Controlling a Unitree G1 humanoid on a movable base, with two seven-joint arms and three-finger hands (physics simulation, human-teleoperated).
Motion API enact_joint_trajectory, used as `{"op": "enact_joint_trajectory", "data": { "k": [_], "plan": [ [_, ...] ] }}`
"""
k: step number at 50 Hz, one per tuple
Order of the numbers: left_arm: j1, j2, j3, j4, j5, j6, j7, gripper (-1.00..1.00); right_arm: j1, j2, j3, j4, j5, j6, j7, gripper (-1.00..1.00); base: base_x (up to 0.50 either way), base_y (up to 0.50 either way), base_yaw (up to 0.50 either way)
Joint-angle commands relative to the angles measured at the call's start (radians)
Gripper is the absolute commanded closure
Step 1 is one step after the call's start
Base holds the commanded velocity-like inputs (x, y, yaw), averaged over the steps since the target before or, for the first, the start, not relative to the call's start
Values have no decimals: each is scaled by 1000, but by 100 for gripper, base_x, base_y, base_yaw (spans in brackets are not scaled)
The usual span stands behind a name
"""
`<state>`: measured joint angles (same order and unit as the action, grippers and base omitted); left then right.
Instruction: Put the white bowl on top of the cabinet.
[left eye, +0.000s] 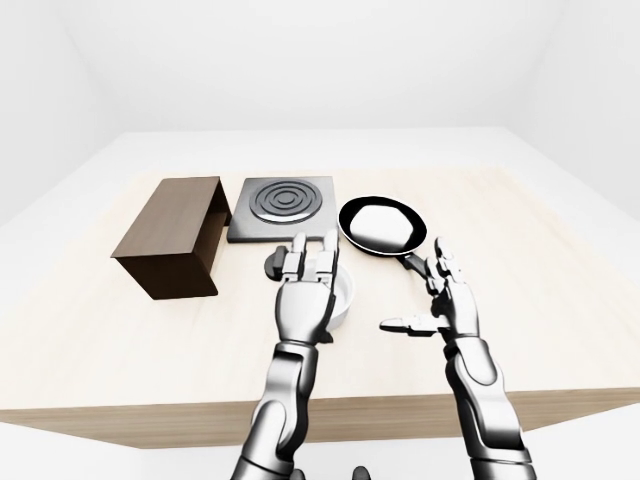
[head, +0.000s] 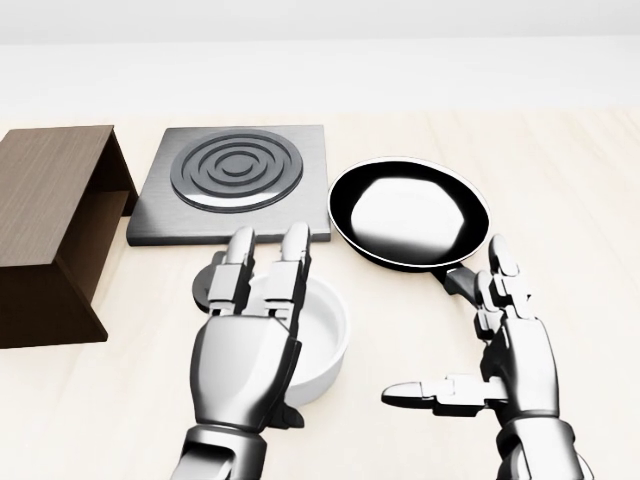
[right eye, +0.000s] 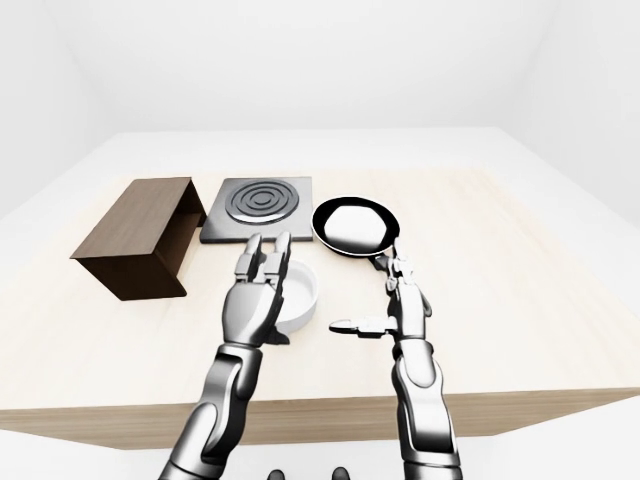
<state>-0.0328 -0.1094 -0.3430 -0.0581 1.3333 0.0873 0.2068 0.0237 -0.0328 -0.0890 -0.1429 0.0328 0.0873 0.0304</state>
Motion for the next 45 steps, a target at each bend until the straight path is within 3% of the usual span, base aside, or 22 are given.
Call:
{"op": "enact_joint_trajectory", "data": {
  "k": [1,14,45],
  "plan": [
    [-9,-8,-4,33,82,0,-42,-100,3,-1,-6,-18,9,0,6,-100,0,0,0],
    [-29,-15,6,72,105,0,-60,-100,1,0,-2,-10,9,0,9,-100,0,0,0],
    [-106,-6,64,297,32,0,12,-100,6,2,1,-11,6,0,11,-100,0,0,0]
  ]
}}
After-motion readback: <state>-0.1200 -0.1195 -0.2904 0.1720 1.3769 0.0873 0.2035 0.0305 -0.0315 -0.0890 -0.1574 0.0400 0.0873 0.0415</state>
